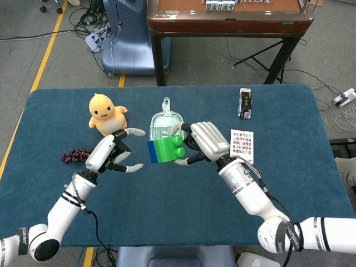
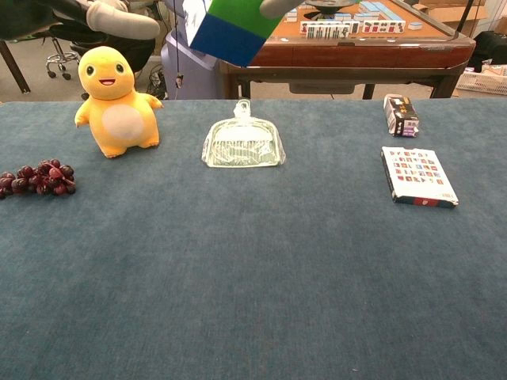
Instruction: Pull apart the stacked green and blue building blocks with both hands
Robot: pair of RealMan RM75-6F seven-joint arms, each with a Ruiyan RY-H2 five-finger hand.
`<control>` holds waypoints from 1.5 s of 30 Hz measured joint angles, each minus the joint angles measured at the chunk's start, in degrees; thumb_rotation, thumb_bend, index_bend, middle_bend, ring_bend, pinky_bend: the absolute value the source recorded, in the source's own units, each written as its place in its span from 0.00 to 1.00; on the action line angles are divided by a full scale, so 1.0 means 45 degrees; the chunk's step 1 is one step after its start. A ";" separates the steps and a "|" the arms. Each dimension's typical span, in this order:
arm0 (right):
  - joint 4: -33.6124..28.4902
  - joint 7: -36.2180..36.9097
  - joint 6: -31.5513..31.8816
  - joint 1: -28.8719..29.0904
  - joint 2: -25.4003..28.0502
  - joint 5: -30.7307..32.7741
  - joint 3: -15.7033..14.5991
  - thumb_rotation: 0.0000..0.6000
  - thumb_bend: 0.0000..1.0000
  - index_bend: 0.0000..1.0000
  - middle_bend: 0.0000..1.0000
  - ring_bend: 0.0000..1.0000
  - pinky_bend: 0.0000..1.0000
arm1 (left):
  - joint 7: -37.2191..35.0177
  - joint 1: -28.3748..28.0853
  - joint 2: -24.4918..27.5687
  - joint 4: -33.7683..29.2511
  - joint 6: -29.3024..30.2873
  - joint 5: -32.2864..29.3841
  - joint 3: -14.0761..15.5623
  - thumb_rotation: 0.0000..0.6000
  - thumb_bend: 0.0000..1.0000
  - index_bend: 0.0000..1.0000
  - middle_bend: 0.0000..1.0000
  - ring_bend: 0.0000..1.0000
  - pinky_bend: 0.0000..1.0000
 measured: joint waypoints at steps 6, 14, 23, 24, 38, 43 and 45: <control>0.0175 -0.0006 0.0242 0.0088 -0.0400 0.0077 0.0088 1.00 0.00 0.66 1.00 1.00 1.00 | 0.0376 -0.0013 -0.0226 0.0028 0.0288 0.0020 0.0069 1.00 0.00 0.33 1.00 1.00 1.00; 0.0408 -0.0109 0.0393 0.0214 -0.0884 0.0147 0.0116 1.00 0.00 0.66 1.00 1.00 1.00 | 0.1635 -0.0157 -0.0699 -0.0142 0.0773 -0.0462 0.0058 1.00 0.00 0.33 1.00 1.00 1.00; 0.0735 -0.0142 0.0623 0.0239 -0.1441 -0.0012 0.0095 1.00 0.00 0.66 1.00 1.00 1.00 | 0.2878 -0.0358 -0.1258 -0.0527 0.1247 -0.1033 0.0057 1.00 0.00 0.33 1.00 1.00 1.00; 0.0761 -0.0120 0.0638 0.0236 -0.1501 -0.0033 0.0100 1.00 0.00 0.67 1.00 1.00 1.00 | 0.2962 -0.0383 -0.1311 -0.0529 0.1271 -0.1093 0.0049 1.00 0.00 0.33 1.00 1.00 1.00; 0.0977 -0.0118 0.0685 0.0261 -0.2020 -0.0096 0.0186 1.00 0.00 0.67 1.00 1.00 1.00 | 0.3875 -0.0559 -0.2040 -0.0453 0.1886 -0.1850 -0.0152 1.00 0.00 0.39 1.00 1.00 1.00; 0.0998 -0.0064 0.0655 0.0266 -0.2157 -0.0043 0.0237 1.00 0.00 0.67 1.00 1.00 1.00 | 0.3911 -0.0538 -0.2171 -0.0418 0.1970 -0.1821 -0.0159 1.00 0.00 0.45 1.00 1.00 1.00; 0.1007 -0.0009 0.0642 0.0258 -0.2200 -0.0034 0.0273 1.00 0.00 0.67 1.00 1.00 1.00 | 0.3890 -0.0525 -0.2200 -0.0398 0.1979 -0.1792 -0.0157 1.00 0.00 0.50 1.00 1.00 1.00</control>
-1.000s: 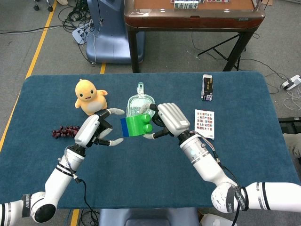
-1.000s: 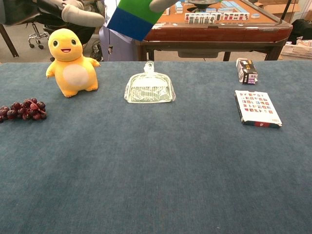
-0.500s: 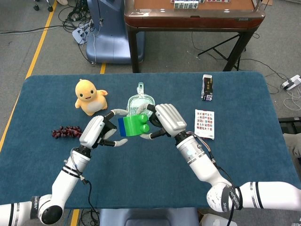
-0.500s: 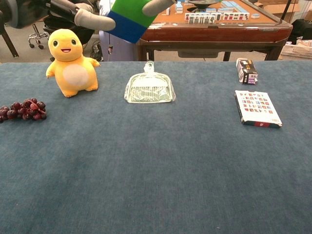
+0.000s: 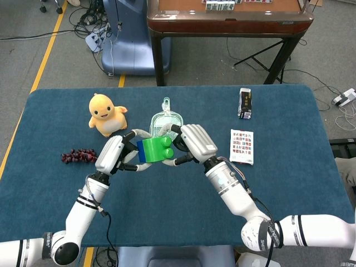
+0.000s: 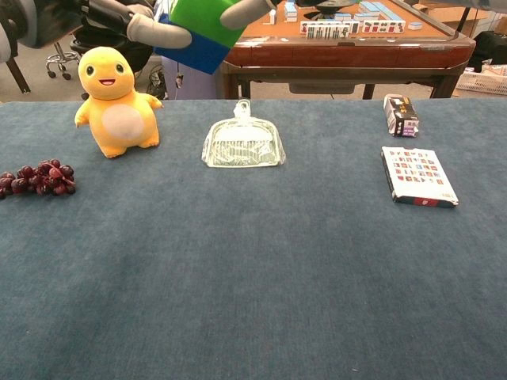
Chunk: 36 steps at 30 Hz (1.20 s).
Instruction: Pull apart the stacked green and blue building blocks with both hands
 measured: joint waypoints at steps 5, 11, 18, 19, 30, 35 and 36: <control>0.0013 0.0187 -0.0055 -0.0056 -0.0029 0.0000 0.0078 1.00 0.00 0.67 1.00 1.00 1.00 | -0.0017 0.0033 -0.0079 0.0065 0.0049 0.0079 0.0018 1.00 0.00 0.63 1.00 1.00 1.00; 0.0027 0.0336 -0.0135 -0.0153 0.0002 -0.0025 0.0126 1.00 0.00 0.67 1.00 1.00 1.00 | -0.0204 0.0115 -0.0262 0.0173 0.0219 0.0256 0.0003 1.00 0.01 0.72 1.00 1.00 1.00; 0.0016 0.0548 -0.0221 -0.0255 0.0030 -0.0131 0.0154 1.00 0.00 0.67 1.00 1.00 1.00 | -0.0166 0.0186 -0.0421 0.0290 0.0388 0.0378 -0.0011 1.00 0.06 0.77 1.00 1.00 1.00; 0.0013 0.0591 -0.0238 -0.0270 0.0037 -0.0148 0.0164 1.00 0.00 0.67 1.00 1.00 1.00 | -0.0156 0.0189 -0.0429 0.0302 0.0389 0.0396 -0.0006 1.00 0.06 0.77 1.00 1.00 1.00; 0.0019 0.0922 -0.0339 -0.0428 0.0098 -0.0328 0.0247 1.00 0.00 0.68 1.00 1.00 1.00 | -0.0167 0.0249 -0.0550 0.0455 0.0417 0.0623 0.0039 1.00 0.06 0.80 1.00 1.00 1.00; 0.0028 0.1060 -0.0376 -0.0477 0.0103 -0.0393 0.0288 1.00 0.00 0.68 1.00 1.00 1.00 | -0.0147 0.0290 -0.0593 0.0520 0.0440 0.0695 0.0072 1.00 0.06 0.81 1.00 1.00 1.00; 0.0027 0.1082 -0.0380 -0.0487 0.0106 -0.0407 0.0297 1.00 0.00 0.68 1.00 1.00 1.00 | -0.0139 0.0295 -0.0600 0.0534 0.0434 0.0703 0.0078 1.00 0.06 0.82 1.00 1.00 1.00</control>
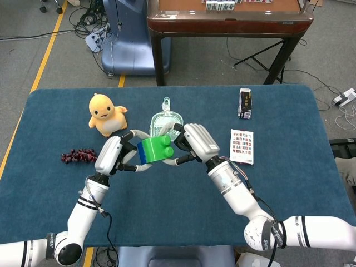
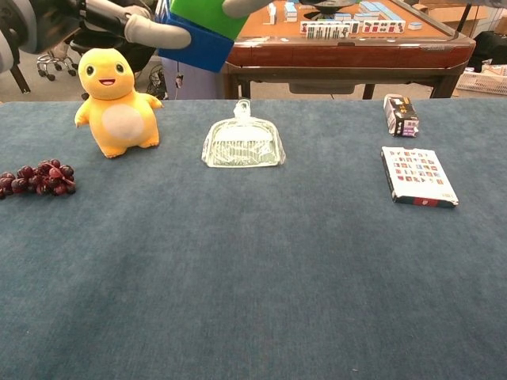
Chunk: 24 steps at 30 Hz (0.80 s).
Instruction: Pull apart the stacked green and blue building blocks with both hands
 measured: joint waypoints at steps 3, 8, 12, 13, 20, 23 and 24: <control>-0.0006 0.0039 -0.0012 -0.0025 0.0014 -0.0040 0.0017 1.00 0.00 0.68 1.00 1.00 1.00 | 0.0009 0.0011 -0.0027 0.0031 -0.0003 0.0031 0.0012 1.00 0.06 0.82 1.00 1.00 1.00; -0.0045 0.0093 -0.0008 -0.0073 0.0030 -0.0114 0.0022 1.00 0.00 0.68 1.00 1.00 1.00 | 0.0035 0.0022 -0.0087 0.0108 -0.0022 0.0077 0.0050 1.00 0.06 0.82 1.00 1.00 1.00; -0.0108 0.0148 0.0021 -0.0123 0.0068 -0.0172 0.0052 1.00 0.00 0.68 1.00 1.00 1.00 | 0.0042 0.0048 -0.0139 0.0181 -0.0035 0.0127 0.0099 1.00 0.06 0.82 1.00 1.00 1.00; -0.0128 0.0160 0.0028 -0.0134 0.0083 -0.0183 0.0063 1.00 0.00 0.68 1.00 1.00 1.00 | 0.0041 0.0054 -0.0146 0.0198 -0.0036 0.0137 0.0105 1.00 0.06 0.82 1.00 1.00 1.00; -0.0380 0.0210 0.0156 -0.0303 0.0353 -0.0289 0.0143 1.00 0.00 0.68 1.00 1.00 1.00 | 0.0041 0.0111 -0.0147 0.0242 -0.0049 0.0123 0.0109 1.00 0.06 0.82 1.00 1.00 1.00; -0.0516 0.0249 0.0223 -0.0408 0.0506 -0.0334 0.0182 1.00 0.00 0.68 1.00 1.00 1.00 | 0.0040 0.0115 -0.0160 0.0249 -0.0075 0.0129 0.0109 1.00 0.06 0.82 1.00 1.00 1.00; -0.0551 0.0277 0.0239 -0.0442 0.0545 -0.0354 0.0192 1.00 0.00 0.68 1.00 1.00 1.00 | 0.0050 0.0110 -0.0169 0.0257 -0.0096 0.0130 0.0116 1.00 0.06 0.82 1.00 1.00 1.00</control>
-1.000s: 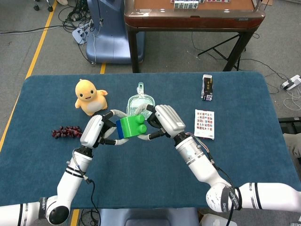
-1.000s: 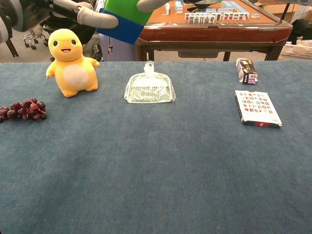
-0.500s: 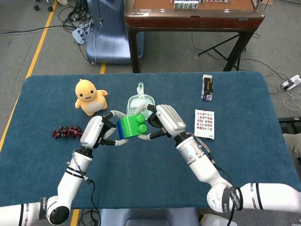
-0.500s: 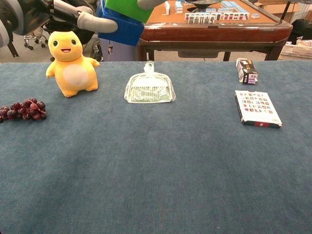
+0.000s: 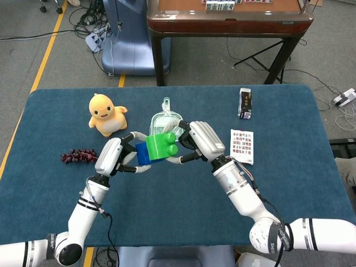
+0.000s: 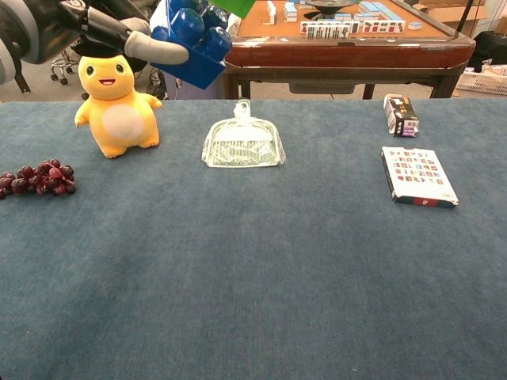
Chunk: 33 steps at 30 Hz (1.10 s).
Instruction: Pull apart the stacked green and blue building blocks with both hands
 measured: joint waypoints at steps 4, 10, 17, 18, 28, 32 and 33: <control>-0.0063 0.0090 0.0042 -0.0139 0.0141 -0.0103 -0.0007 1.00 0.00 0.68 1.00 1.00 1.00 | 0.0126 -0.0024 -0.0031 0.0039 -0.0044 0.0026 0.0051 1.00 0.06 0.83 1.00 1.00 1.00; 0.0172 -0.0102 0.0278 -0.0441 0.0275 -0.0333 -0.0360 1.00 0.00 0.68 1.00 1.00 1.00 | 0.0772 -0.0089 -0.0085 0.0197 -0.0127 -0.0001 0.0253 1.00 0.06 0.83 1.00 1.00 1.00; 0.1043 -0.0710 0.0435 -0.0798 0.0147 -0.0380 -0.1216 1.00 0.00 0.68 1.00 1.00 1.00 | 0.1993 -0.0311 -0.0107 0.0379 -0.0454 -0.0377 0.0529 1.00 0.07 0.82 1.00 1.00 1.00; 0.1203 -0.0817 0.0442 -0.0829 0.0085 -0.0380 -0.1343 1.00 0.00 0.68 1.00 1.00 1.00 | 0.2190 -0.0354 -0.0132 0.0411 -0.0483 -0.0435 0.0562 1.00 0.07 0.82 1.00 1.00 1.00; 0.3298 -0.1928 0.0315 -0.1062 -0.1005 -0.0369 -0.2517 1.00 0.00 0.62 1.00 1.00 1.00 | 0.4542 -0.1159 -0.0565 0.1040 -0.0983 -0.1565 0.0740 1.00 0.07 0.77 1.00 1.00 1.00; 0.4125 -0.2450 0.0369 -0.1154 -0.1551 -0.0517 -0.2872 1.00 0.00 0.53 1.00 1.00 1.00 | 0.5249 -0.1485 -0.0652 0.1228 -0.1312 -0.2163 0.0840 1.00 0.07 0.64 1.00 1.00 1.00; 0.4272 -0.2572 0.0367 -0.1171 -0.1637 -0.0546 -0.2942 1.00 0.00 0.50 1.00 1.00 1.00 | 0.5434 -0.1567 -0.0680 0.1277 -0.1385 -0.2317 0.0883 1.00 0.07 0.60 1.00 1.00 1.00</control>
